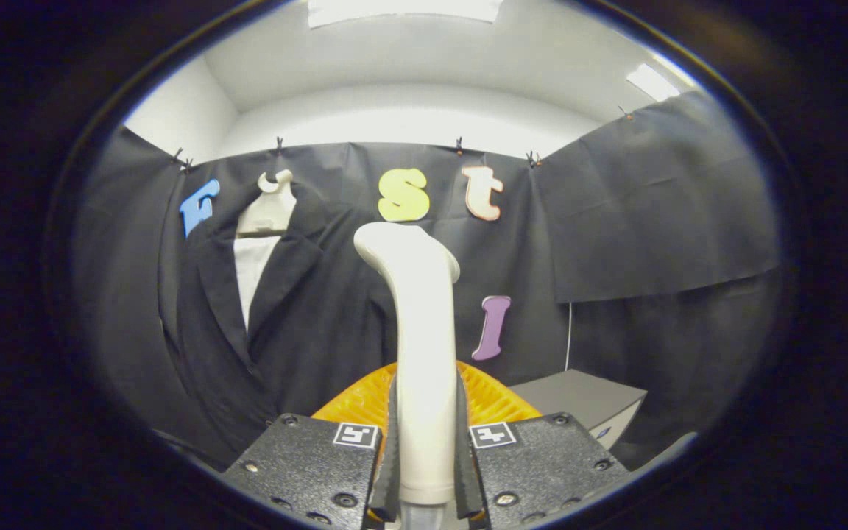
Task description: Iron the clothes twice with a garment steamer, once on the left side and once on the right side.
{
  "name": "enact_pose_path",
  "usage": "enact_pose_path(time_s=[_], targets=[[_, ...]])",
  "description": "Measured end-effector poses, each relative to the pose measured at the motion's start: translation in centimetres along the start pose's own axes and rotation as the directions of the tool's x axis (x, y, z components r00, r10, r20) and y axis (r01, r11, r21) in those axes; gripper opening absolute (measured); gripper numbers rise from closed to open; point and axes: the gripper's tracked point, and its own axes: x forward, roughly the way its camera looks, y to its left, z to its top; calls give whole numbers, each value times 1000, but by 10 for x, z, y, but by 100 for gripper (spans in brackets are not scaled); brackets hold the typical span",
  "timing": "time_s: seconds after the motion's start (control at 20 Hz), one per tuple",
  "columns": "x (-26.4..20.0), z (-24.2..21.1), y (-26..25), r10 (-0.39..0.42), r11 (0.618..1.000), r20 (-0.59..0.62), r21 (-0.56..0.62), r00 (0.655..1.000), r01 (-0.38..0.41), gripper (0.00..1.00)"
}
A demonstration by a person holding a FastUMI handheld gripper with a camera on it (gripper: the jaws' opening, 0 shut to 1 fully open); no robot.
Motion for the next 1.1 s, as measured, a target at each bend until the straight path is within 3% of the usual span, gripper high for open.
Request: enact_pose_path(time_s=[0.55,0.8,1.1], targets=[[49,49,72,-43,993,271,-93,962,71,32],[79,55,102,-27,992,289,-114,957,62,32],[96,31,117,-14,992,235,-117,972,43,32]])
